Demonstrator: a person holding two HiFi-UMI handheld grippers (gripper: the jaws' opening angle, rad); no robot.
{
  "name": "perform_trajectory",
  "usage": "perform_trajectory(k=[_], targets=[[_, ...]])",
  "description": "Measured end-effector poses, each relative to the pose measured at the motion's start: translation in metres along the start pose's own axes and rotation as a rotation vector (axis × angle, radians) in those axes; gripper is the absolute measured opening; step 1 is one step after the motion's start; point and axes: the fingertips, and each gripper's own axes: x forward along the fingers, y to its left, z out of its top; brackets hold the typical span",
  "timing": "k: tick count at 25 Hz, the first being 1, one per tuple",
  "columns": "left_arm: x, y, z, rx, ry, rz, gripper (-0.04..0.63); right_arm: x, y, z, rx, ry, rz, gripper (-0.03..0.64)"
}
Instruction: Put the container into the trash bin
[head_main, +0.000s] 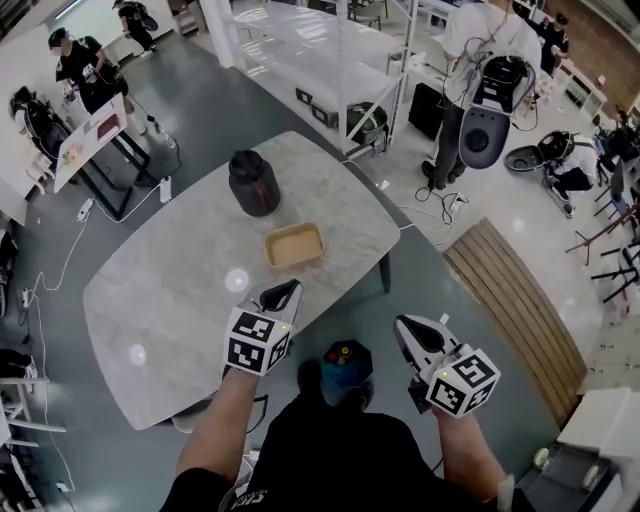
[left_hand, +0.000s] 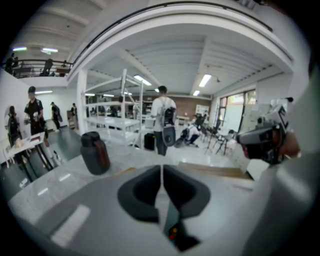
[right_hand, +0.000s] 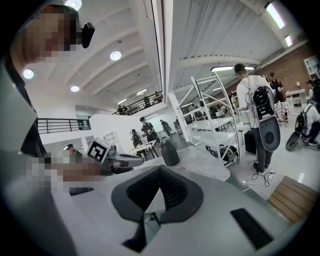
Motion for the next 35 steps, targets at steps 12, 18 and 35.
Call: perform_trajectory(k=[12,18,35], targets=[[0.068,0.029,-0.03,0.1,0.138,-0.12,0.118,0.041,-0.01,-0.015,0.066,0.057,-0.056,-0.006],[0.101,0.047,-0.061,0.134,0.224,-0.151,0.137,0.062,-0.015,-0.028,0.094,0.087,-0.067,-0.006],[0.159,0.092,-0.141,0.339,0.474,-0.196,0.155,0.084,-0.017,-0.034,0.115,0.111,-0.121,-0.006]])
